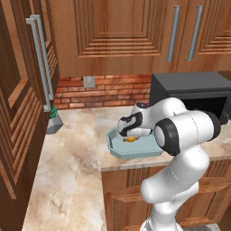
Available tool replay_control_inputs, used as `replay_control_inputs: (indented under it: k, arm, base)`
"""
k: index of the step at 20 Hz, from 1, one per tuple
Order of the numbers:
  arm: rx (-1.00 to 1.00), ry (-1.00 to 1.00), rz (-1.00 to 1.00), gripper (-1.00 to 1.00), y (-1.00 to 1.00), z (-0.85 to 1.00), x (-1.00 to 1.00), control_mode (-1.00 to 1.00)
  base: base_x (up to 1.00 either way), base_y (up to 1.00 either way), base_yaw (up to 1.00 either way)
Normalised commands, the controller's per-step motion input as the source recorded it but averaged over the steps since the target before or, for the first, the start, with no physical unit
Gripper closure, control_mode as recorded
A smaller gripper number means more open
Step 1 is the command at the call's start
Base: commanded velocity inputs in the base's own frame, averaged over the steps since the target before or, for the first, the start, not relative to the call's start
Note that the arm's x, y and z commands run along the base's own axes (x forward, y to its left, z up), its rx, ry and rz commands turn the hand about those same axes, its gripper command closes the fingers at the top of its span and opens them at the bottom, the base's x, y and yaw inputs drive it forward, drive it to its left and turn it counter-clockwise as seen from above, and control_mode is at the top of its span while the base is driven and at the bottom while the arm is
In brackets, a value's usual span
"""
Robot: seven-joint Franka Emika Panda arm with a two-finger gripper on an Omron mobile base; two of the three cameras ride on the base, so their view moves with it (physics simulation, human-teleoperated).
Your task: Pick the orange and apple from the fridge and place them inside the tupperware on the counter.
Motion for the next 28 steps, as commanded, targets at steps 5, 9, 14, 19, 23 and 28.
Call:
replay_control_inputs:
  k: [5, 9, 14, 19, 23, 28]
  arm:
    - [0.00, 0.00, 0.00, -1.00, 0.00, 0.03, 0.00, -1.00]
    - [0.00, 0.00, 0.00, -1.00, 0.10, 0.00, 0.00, -1.00]
    - [0.00, -0.03, 0.00, -1.00, 0.10, 0.13, 0.01, -1.00]
    - [0.00, -0.02, 0.00, -1.00, 0.00, 0.39, -0.41, -1.00]
    - [0.00, -0.01, 0.00, -1.00, -0.36, 0.47, -1.00, -1.00]
    - [0.00, -0.03, 0.00, -1.00, -0.62, 0.77, -1.00, -1.00]
  base:
    - [0.00, 0.00, 0.00]
    - [0.00, 0.00, 0.00]
    - [0.00, 0.00, 0.00]
    - [0.00, 0.00, 0.00]
    - [0.00, 0.00, 0.00]
    - [0.00, 0.00, 0.00]
